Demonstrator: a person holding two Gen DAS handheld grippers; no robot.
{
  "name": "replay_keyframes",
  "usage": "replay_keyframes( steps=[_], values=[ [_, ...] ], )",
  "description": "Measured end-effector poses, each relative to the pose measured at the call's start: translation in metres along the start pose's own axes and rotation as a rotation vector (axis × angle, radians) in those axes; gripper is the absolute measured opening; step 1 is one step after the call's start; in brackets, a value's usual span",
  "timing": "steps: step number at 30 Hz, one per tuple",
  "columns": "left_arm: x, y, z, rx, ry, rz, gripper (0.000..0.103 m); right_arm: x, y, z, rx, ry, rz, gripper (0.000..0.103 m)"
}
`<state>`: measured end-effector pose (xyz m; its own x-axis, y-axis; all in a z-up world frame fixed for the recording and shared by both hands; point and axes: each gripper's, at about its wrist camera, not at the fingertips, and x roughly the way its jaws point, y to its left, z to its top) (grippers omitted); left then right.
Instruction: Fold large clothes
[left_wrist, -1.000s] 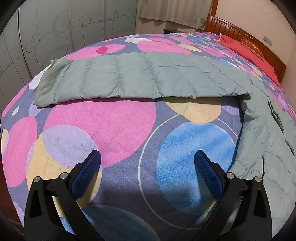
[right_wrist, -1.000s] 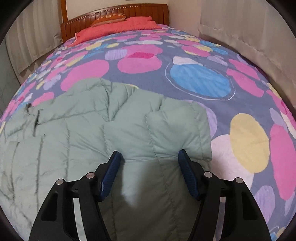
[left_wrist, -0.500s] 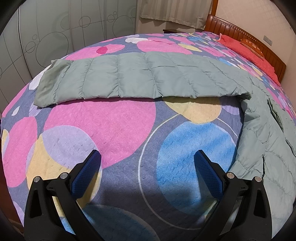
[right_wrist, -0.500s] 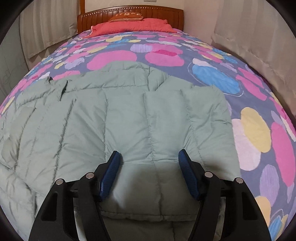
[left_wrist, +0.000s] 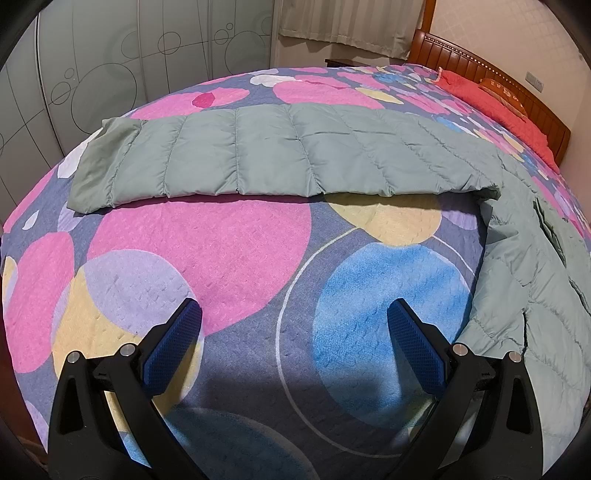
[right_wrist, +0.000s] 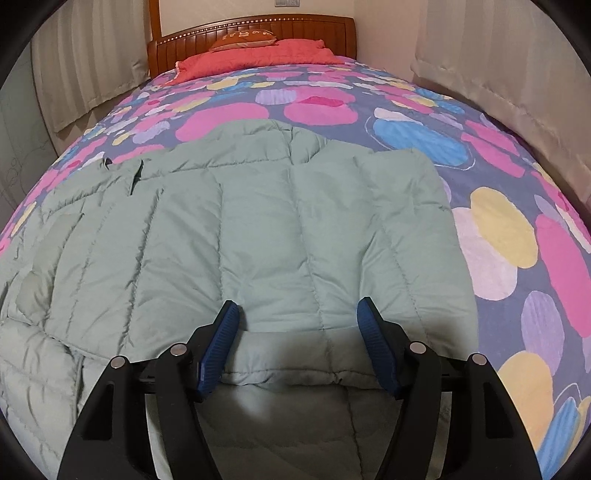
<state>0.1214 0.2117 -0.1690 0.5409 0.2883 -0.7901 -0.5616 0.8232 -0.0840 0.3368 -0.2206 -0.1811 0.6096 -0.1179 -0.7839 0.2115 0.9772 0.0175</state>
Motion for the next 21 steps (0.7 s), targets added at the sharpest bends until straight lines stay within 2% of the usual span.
replay_keyframes(
  steps=[9, 16, 21],
  values=[
    [-0.003, 0.003, 0.0, -0.011, 0.004, -0.016, 0.101, 0.003, 0.003, -0.004, -0.002, -0.013, -0.005, 0.067],
    [-0.019, 0.025, 0.005, -0.097, -0.002, -0.138, 0.101, 0.002, 0.002, -0.005, -0.001, -0.022, -0.004, 0.067],
    [-0.036, 0.056, 0.01, -0.153, -0.061, -0.147, 0.101, 0.001, 0.003, -0.006, -0.002, -0.024, -0.005, 0.067]
  ],
)
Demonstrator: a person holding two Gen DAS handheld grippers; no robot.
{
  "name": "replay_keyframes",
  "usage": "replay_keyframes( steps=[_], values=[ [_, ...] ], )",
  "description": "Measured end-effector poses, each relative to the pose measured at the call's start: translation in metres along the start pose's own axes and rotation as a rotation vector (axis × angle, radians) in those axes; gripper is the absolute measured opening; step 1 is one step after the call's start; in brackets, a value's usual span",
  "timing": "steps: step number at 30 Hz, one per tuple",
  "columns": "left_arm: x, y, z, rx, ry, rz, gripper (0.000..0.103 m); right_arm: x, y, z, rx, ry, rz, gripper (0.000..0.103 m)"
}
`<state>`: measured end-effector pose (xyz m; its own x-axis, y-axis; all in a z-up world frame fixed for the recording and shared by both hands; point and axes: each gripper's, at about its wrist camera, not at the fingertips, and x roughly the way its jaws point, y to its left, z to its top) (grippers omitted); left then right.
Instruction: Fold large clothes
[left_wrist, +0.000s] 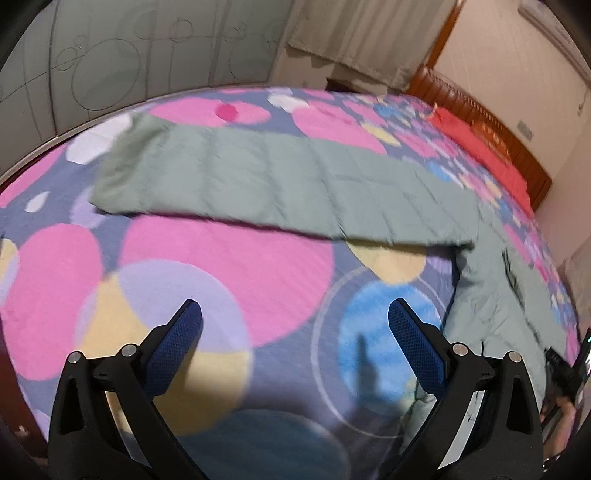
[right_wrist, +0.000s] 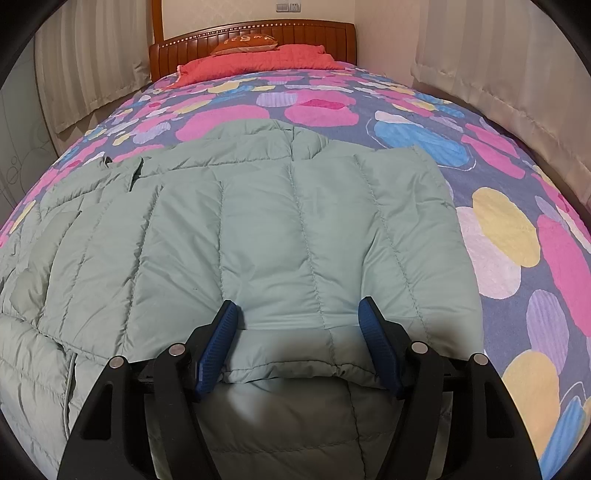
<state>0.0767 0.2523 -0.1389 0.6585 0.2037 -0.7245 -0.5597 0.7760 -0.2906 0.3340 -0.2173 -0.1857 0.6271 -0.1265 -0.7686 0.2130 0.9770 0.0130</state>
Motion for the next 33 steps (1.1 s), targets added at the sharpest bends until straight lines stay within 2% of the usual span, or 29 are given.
replay_keyframes(
  steps=[3, 8, 12, 19, 23, 29, 33],
  values=[
    [-0.006, 0.024, 0.009, -0.059, -0.036, 0.0, 0.101, 0.0, 0.0, 0.0, -0.002, -0.001, -0.002, 0.068],
    [0.006, 0.062, 0.026, -0.22, -0.028, -0.045, 0.101, -0.001, 0.0, -0.001, -0.003, -0.002, -0.003, 0.068],
    [0.018, 0.07, 0.04, -0.224, -0.039, -0.044, 0.101, 0.0, 0.0, -0.001, -0.002, -0.003, -0.003, 0.068],
    [0.034, 0.096, 0.062, -0.314, -0.069, -0.069, 0.101, -0.001, 0.0, 0.0, -0.004, -0.005, -0.003, 0.068],
    [0.041, 0.105, 0.072, -0.327, -0.083, -0.075, 0.101, -0.001, 0.001, -0.001, -0.003, -0.005, -0.004, 0.068],
    [0.029, 0.126, 0.07, -0.497, -0.114, -0.17, 0.098, -0.001, 0.0, 0.001, -0.004, -0.006, -0.004, 0.068],
    [0.011, 0.14, 0.059, -0.49, -0.157, -0.078, 0.098, -0.001, 0.001, 0.0, -0.004, -0.006, -0.005, 0.068]
  ],
)
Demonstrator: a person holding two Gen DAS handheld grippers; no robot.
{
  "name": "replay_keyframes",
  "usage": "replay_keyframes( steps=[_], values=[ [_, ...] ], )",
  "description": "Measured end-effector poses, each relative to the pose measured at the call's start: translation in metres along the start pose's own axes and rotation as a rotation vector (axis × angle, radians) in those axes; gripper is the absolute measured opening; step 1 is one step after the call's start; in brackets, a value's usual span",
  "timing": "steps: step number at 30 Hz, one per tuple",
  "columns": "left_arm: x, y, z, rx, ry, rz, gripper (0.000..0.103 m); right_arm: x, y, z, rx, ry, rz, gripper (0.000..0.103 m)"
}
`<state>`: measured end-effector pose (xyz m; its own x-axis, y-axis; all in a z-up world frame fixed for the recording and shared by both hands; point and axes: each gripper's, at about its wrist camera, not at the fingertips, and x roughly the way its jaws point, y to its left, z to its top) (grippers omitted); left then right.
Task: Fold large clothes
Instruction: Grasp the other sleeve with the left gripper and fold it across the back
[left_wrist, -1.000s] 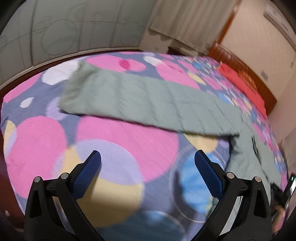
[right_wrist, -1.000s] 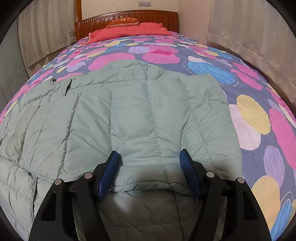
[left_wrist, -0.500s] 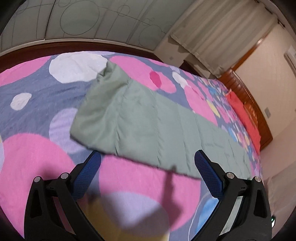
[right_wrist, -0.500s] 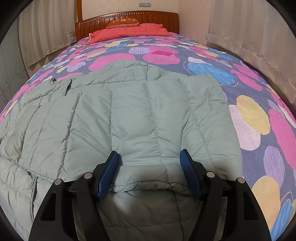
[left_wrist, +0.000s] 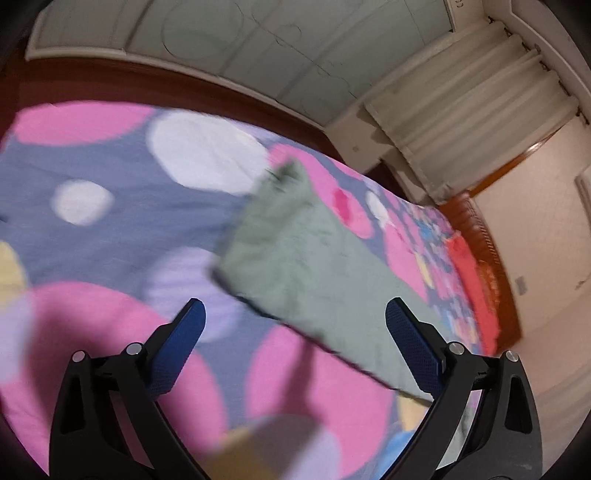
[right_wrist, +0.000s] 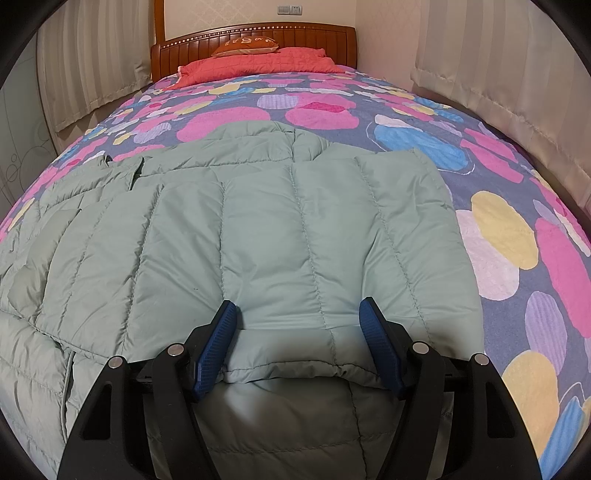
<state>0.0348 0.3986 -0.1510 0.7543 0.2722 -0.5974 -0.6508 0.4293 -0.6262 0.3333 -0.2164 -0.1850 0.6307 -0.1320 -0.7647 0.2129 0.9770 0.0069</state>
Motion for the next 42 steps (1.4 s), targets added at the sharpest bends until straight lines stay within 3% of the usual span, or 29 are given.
replay_keyframes(
  steps=[2, 10, 12, 14, 19, 21, 23, 28, 35, 42],
  values=[
    [0.002, 0.006, 0.005, 0.011, -0.007, 0.028, 0.098, 0.0, 0.0, 0.0, 0.0, 0.0, 0.0, 0.068],
    [0.034, -0.002, 0.031, 0.094, -0.001, 0.025, 0.096, 0.0, 0.001, 0.0, -0.001, -0.001, -0.001, 0.068],
    [0.034, -0.003, 0.032, 0.074, 0.005, 0.011, 0.076, 0.0, 0.001, -0.001, -0.002, -0.002, -0.002, 0.068],
    [0.036, -0.003, 0.031, 0.069, 0.012, -0.002, 0.07, 0.0, -0.001, 0.001, -0.002, -0.002, -0.003, 0.068],
    [0.041, -0.012, 0.023, 0.099, 0.033, -0.035, 0.039, 0.0, 0.0, -0.001, -0.002, -0.002, -0.002, 0.068],
    [0.043, -0.018, 0.022, 0.111, 0.047, -0.047, 0.017, 0.0, 0.0, 0.0, -0.002, -0.003, -0.002, 0.068],
    [0.042, -0.025, 0.02, 0.121, 0.05, -0.04, 0.015, 0.0, 0.0, 0.0, -0.001, -0.003, -0.001, 0.068],
    [0.034, -0.082, 0.003, 0.268, 0.032, -0.086, 0.009, -0.001, 0.0, 0.0, -0.001, -0.003, 0.0, 0.068],
    [0.027, -0.19, -0.047, 0.428, 0.096, -0.279, 0.008, -0.001, -0.001, 0.001, 0.001, -0.004, 0.004, 0.068],
    [0.03, -0.3, -0.155, 0.626, 0.249, -0.451, 0.008, -0.002, -0.002, 0.005, 0.008, -0.007, 0.013, 0.068]
  ],
)
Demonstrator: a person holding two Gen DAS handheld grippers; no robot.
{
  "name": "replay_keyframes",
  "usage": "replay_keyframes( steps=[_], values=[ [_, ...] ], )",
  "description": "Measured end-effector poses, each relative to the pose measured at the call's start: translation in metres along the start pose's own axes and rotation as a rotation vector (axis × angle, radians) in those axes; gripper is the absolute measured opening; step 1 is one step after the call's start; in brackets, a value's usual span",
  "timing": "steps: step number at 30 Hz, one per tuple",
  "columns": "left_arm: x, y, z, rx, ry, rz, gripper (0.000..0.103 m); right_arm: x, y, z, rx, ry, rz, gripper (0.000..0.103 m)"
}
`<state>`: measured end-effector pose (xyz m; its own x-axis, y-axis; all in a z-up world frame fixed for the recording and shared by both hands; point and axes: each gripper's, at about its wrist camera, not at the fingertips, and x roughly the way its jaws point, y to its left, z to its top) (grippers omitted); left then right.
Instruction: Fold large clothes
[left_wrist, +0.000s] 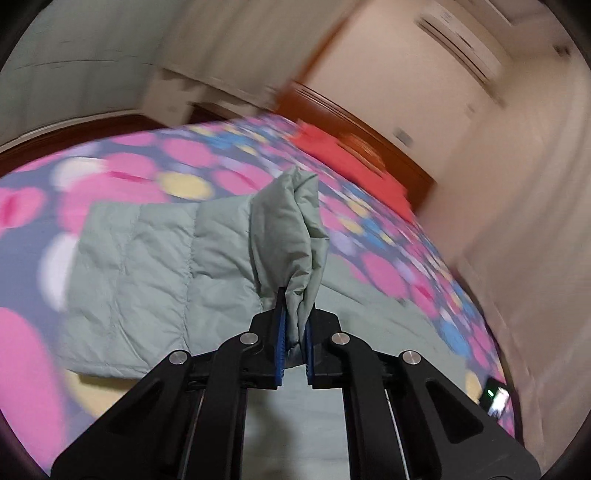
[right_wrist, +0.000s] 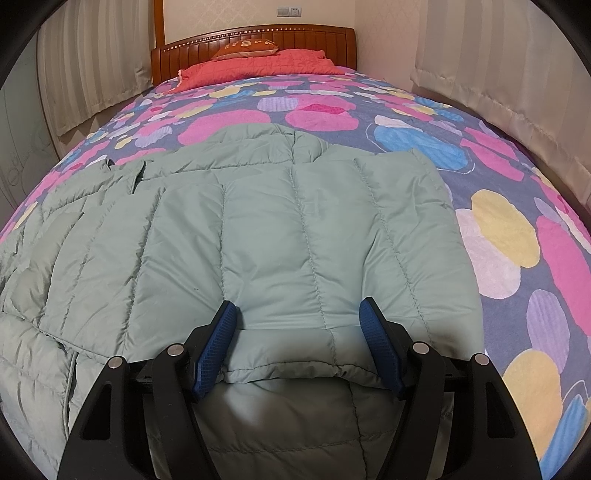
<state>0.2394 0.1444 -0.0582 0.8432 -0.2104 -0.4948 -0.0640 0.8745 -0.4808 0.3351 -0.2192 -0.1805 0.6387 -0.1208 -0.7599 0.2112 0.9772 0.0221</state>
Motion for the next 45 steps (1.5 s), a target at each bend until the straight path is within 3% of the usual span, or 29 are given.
replay_keyframes(
  steps=[5, 8, 21, 23, 27, 35, 41, 45],
  values=[
    [0.055, -0.08, -0.031, 0.123, 0.107, -0.067, 0.008, 0.001, 0.0, -0.003, 0.006, -0.003, 0.006, 0.068],
    [0.081, -0.107, -0.053, 0.165, 0.155, -0.089, 0.007, 0.001, -0.001, -0.002, 0.01, -0.004, 0.012, 0.069],
    [0.157, -0.162, -0.111, 0.276, 0.335, -0.129, 0.009, 0.001, -0.002, -0.004, 0.022, -0.008, 0.03, 0.07],
    [0.155, -0.162, -0.11, 0.277, 0.336, -0.133, 0.016, 0.002, -0.002, -0.004, 0.022, -0.008, 0.03, 0.07],
    [0.142, -0.161, -0.107, 0.285, 0.303, -0.124, 0.052, 0.001, -0.002, -0.003, 0.023, -0.007, 0.031, 0.07],
    [0.091, -0.139, -0.086, 0.296, 0.241, -0.099, 0.061, -0.011, -0.003, 0.0, 0.039, -0.01, 0.039, 0.07],
    [0.049, -0.09, -0.064, 0.295, 0.159, -0.002, 0.063, -0.042, 0.016, 0.016, 0.06, -0.05, 0.132, 0.07],
    [0.034, -0.061, -0.053, 0.264, 0.134, 0.047, 0.063, -0.037, 0.042, 0.026, 0.07, -0.022, 0.205, 0.07]
  ],
)
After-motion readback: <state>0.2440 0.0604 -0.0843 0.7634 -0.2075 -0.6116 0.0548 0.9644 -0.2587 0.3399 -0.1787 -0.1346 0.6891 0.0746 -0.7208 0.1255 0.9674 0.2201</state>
